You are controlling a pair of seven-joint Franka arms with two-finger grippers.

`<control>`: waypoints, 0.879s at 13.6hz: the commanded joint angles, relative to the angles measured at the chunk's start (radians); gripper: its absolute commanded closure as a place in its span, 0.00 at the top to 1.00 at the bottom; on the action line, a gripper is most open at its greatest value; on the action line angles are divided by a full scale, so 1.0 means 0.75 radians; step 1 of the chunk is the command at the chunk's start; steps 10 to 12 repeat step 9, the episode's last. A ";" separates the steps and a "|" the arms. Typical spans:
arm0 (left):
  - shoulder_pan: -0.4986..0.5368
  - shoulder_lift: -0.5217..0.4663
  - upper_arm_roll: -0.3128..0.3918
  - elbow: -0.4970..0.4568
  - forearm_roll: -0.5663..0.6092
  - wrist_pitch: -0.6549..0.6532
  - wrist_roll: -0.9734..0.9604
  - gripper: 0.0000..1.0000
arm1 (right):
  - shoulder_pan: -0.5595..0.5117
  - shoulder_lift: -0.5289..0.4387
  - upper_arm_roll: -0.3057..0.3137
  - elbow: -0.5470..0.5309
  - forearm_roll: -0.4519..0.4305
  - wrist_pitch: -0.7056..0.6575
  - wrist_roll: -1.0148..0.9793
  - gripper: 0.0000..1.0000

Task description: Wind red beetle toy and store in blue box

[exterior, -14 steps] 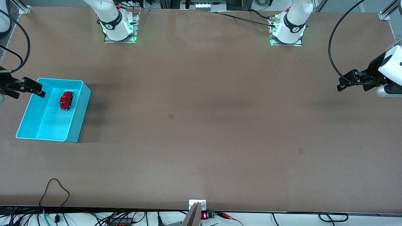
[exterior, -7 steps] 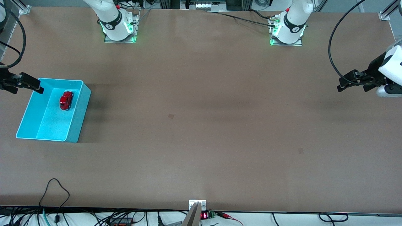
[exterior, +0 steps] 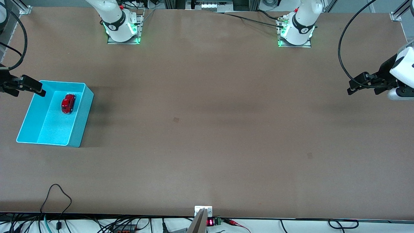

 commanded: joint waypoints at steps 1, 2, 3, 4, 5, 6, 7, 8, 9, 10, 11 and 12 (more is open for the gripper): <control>0.003 -0.012 -0.002 0.000 -0.015 0.006 0.013 1.00 | 0.024 -0.011 0.017 0.006 -0.010 -0.021 0.030 1.00; -0.013 -0.012 0.008 0.000 -0.015 0.004 0.013 1.00 | 0.058 -0.007 0.011 0.008 -0.016 -0.021 0.032 1.00; -0.034 -0.014 0.017 0.000 -0.015 0.002 0.011 1.00 | 0.073 -0.005 0.009 0.010 -0.016 -0.021 0.052 1.00; -0.068 -0.016 0.045 0.000 -0.015 0.000 0.011 1.00 | 0.095 -0.007 0.000 0.010 -0.016 -0.021 0.071 1.00; -0.091 -0.016 0.066 0.000 -0.015 -0.002 0.009 1.00 | 0.116 -0.005 -0.016 0.010 -0.016 -0.021 0.081 1.00; -0.083 -0.016 0.066 0.000 -0.015 -0.002 0.011 1.00 | 0.126 -0.005 -0.034 0.010 -0.014 -0.021 0.079 1.00; -0.073 -0.018 0.062 0.000 -0.015 -0.002 0.011 1.00 | 0.126 -0.005 -0.036 0.008 -0.014 -0.021 0.079 1.00; -0.065 -0.018 0.056 -0.002 -0.015 -0.002 0.013 1.00 | 0.126 -0.005 -0.036 0.008 -0.016 -0.021 0.079 1.00; -0.052 -0.018 0.050 -0.002 -0.015 -0.004 0.013 1.00 | 0.126 -0.005 -0.036 0.008 -0.016 -0.021 0.081 1.00; -0.052 -0.018 0.050 -0.002 -0.015 -0.004 0.013 1.00 | 0.126 -0.005 -0.036 0.008 -0.016 -0.021 0.081 1.00; -0.052 -0.018 0.050 -0.002 -0.015 -0.004 0.013 1.00 | 0.126 -0.005 -0.036 0.008 -0.016 -0.021 0.081 1.00; -0.052 -0.018 0.050 -0.002 -0.015 -0.004 0.013 1.00 | 0.126 -0.005 -0.036 0.008 -0.016 -0.021 0.081 1.00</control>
